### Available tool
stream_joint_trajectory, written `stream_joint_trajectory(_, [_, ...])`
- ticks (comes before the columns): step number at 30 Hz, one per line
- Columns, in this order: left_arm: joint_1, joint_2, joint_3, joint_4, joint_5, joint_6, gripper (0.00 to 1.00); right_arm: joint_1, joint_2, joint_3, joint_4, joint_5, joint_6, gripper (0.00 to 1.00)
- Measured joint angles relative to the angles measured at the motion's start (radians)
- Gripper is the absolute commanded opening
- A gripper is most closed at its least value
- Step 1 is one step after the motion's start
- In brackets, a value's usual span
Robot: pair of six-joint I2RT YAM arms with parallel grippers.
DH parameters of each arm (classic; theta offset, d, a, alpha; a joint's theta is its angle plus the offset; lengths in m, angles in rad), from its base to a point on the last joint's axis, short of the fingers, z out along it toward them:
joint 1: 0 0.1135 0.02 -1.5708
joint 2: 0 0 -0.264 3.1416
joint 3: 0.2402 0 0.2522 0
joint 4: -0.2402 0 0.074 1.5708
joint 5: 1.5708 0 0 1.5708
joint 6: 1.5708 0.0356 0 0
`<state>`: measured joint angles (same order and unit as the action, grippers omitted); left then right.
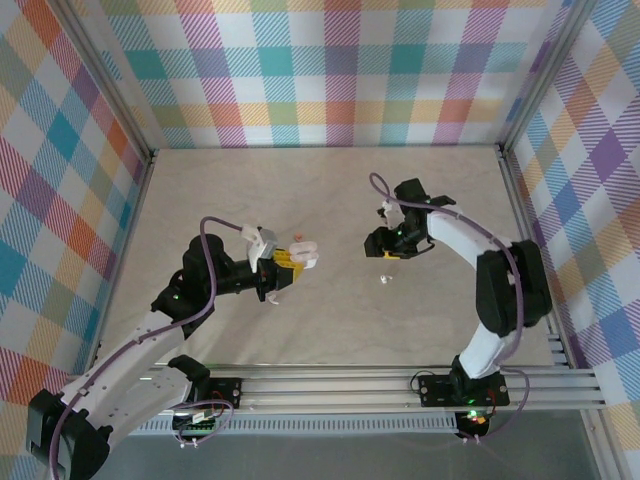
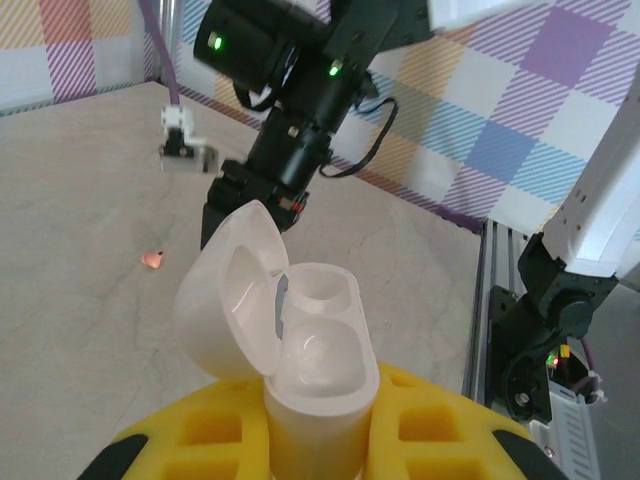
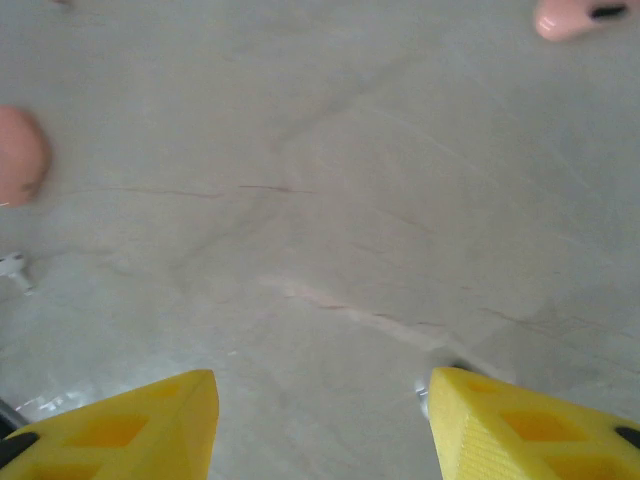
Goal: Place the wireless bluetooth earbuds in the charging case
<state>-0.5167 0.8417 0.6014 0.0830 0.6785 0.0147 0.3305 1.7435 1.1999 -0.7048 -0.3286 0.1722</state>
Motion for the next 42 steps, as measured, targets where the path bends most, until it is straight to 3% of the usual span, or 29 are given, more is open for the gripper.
stream_joint_trajectory(18, [0.0,-0.106,-0.071,-0.002,-0.062,-0.024,0.0,-0.003,0.077,-0.087,0.027,0.034,0.011,0.59])
stream_joint_trajectory(42, [0.0,-0.163,-0.074,-0.016,-0.08,-0.046,0.0,0.04,-0.033,-0.213,0.052,0.002,0.074,0.59])
